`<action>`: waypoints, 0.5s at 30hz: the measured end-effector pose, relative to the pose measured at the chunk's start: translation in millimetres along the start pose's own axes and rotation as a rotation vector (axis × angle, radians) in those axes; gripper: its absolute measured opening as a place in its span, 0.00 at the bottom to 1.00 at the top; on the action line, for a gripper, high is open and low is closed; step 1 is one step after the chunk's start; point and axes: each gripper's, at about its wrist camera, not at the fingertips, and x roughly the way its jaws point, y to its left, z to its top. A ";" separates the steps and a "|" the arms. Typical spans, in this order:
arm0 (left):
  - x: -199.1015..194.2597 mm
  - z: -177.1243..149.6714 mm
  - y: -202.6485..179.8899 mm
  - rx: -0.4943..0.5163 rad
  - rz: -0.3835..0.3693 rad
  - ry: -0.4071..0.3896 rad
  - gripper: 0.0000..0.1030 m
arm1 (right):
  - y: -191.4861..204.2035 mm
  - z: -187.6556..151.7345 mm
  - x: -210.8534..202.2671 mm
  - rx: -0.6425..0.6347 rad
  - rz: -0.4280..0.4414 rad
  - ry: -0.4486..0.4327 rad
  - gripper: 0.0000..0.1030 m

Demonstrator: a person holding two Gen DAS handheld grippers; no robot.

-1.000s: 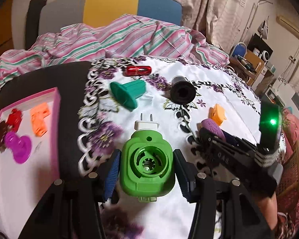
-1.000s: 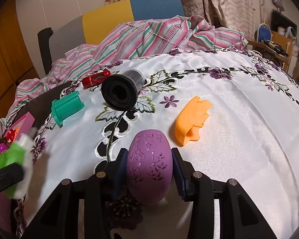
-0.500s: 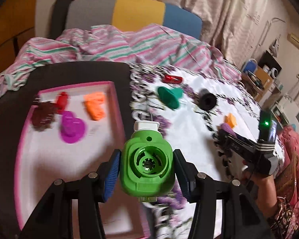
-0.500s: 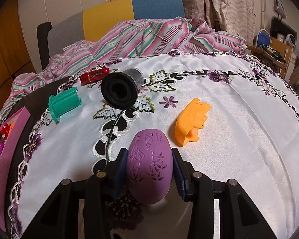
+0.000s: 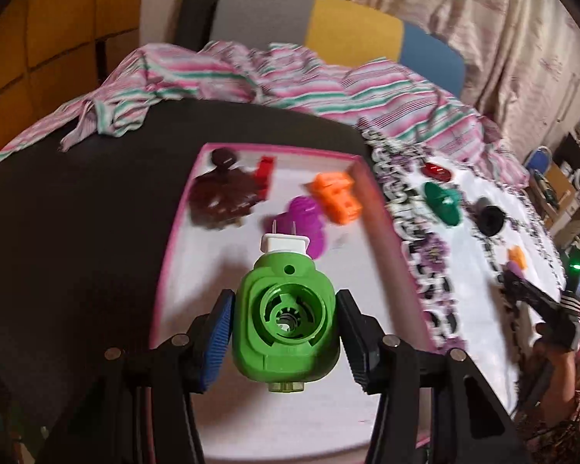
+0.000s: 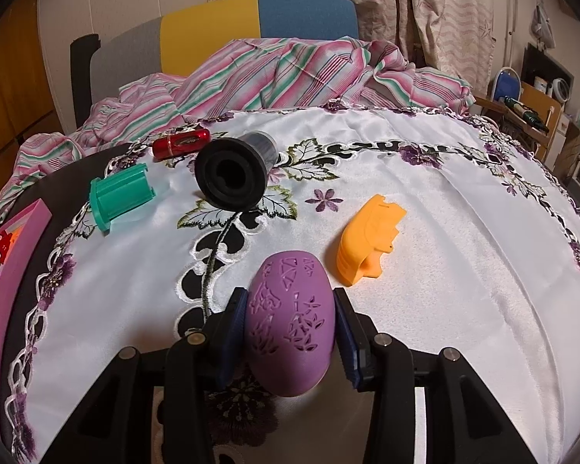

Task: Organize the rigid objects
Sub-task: 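Carry the green device into the tray and open the left gripper while the right holds the oval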

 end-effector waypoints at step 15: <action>34.5 9.0 25.4 -0.042 0.033 0.062 0.51 | 7.0 -1.5 -9.5 -0.034 -0.014 -0.048 0.42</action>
